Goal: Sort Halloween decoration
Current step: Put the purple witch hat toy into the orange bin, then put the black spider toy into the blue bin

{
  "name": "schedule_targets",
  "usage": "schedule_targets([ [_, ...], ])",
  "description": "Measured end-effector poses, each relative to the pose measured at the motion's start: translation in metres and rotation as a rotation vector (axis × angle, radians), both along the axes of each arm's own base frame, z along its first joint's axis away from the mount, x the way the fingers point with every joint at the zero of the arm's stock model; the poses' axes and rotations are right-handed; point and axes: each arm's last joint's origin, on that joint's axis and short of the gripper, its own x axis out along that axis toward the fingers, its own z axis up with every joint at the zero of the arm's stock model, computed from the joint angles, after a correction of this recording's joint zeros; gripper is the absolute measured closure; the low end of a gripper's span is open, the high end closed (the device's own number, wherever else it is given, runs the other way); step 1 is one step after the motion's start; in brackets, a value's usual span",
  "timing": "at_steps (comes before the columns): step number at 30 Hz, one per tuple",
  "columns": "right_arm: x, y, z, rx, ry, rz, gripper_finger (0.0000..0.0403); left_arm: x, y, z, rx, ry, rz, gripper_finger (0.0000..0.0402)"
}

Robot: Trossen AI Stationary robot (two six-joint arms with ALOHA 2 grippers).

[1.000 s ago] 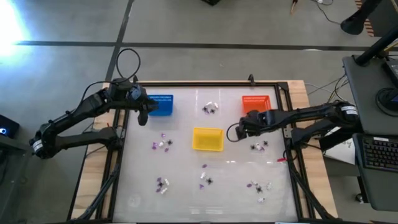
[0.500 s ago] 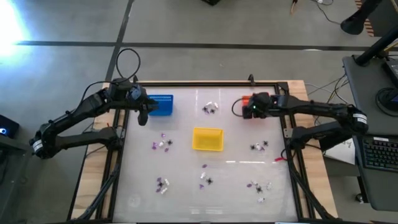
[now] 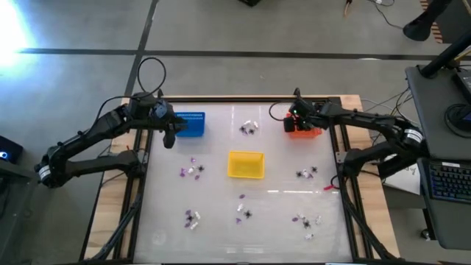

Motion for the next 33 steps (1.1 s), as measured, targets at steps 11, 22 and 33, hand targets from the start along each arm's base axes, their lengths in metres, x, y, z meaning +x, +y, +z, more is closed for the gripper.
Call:
schedule_targets([
  [11, 0.005, -0.012, -0.024, 0.101, 0.057, 0.045, 0.0394, 0.0, 0.0, 0.0, -0.001, 0.0, 0.0, 0.0303],
  [22, 0.004, -0.012, -0.02, 0.082, 0.043, 0.057, 0.0345, 0.0, 0.0, 0.0, -0.001, 0.001, 0.0, 0.0301],
  [33, 0.018, -0.022, 0.01, 0.013, -0.016, 0.101, 0.0279, -0.001, -0.001, -0.002, -0.061, 0.012, 0.021, 0.0251],
])
